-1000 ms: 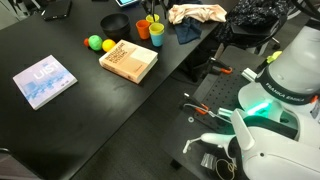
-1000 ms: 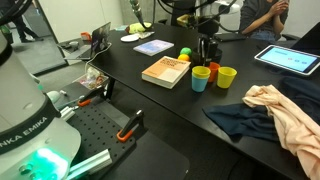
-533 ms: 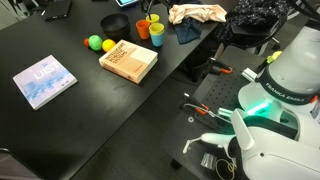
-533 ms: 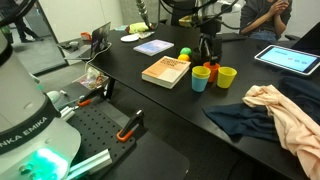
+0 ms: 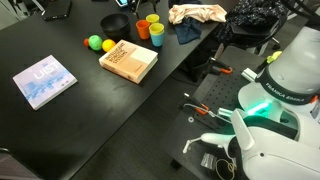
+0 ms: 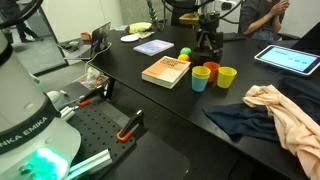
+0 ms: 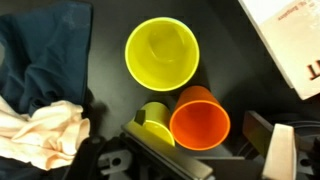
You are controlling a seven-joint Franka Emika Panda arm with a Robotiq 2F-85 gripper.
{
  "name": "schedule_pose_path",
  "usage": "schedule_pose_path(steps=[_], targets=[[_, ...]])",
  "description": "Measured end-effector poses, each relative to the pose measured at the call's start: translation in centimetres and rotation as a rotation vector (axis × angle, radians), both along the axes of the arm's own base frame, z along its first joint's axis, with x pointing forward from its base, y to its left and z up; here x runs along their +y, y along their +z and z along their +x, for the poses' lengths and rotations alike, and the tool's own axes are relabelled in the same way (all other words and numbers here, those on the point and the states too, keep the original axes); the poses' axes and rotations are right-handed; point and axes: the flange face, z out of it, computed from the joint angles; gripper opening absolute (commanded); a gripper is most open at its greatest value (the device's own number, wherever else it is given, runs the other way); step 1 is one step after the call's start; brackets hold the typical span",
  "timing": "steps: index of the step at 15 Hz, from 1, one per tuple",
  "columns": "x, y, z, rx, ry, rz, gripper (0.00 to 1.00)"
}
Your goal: Stack up the cups on the table
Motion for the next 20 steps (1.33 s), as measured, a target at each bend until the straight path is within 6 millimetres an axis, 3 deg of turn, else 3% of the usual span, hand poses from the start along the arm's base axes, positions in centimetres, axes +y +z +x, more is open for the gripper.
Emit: schedule_pose_path(steps=[3, 6, 12, 17, 18, 20], targets=[[2.0, 0.6, 1.2, -0.008, 0.16, 0.054, 1.0], [2.9, -0.4, 1.6, 0.008, 0.317, 0.073, 1.0], [1.3, -4.3, 2.2, 0.053, 0.464, 0.066, 1.0], [0.6, -6.2, 3.5, 0.035, 0.531, 0.053, 1.0], [0.6, -6.6, 3.7, 0.035, 0.539, 0.052, 0.75], [0.6, -7.2, 4.1, 0.038, 0.553, 0.051, 0.68]])
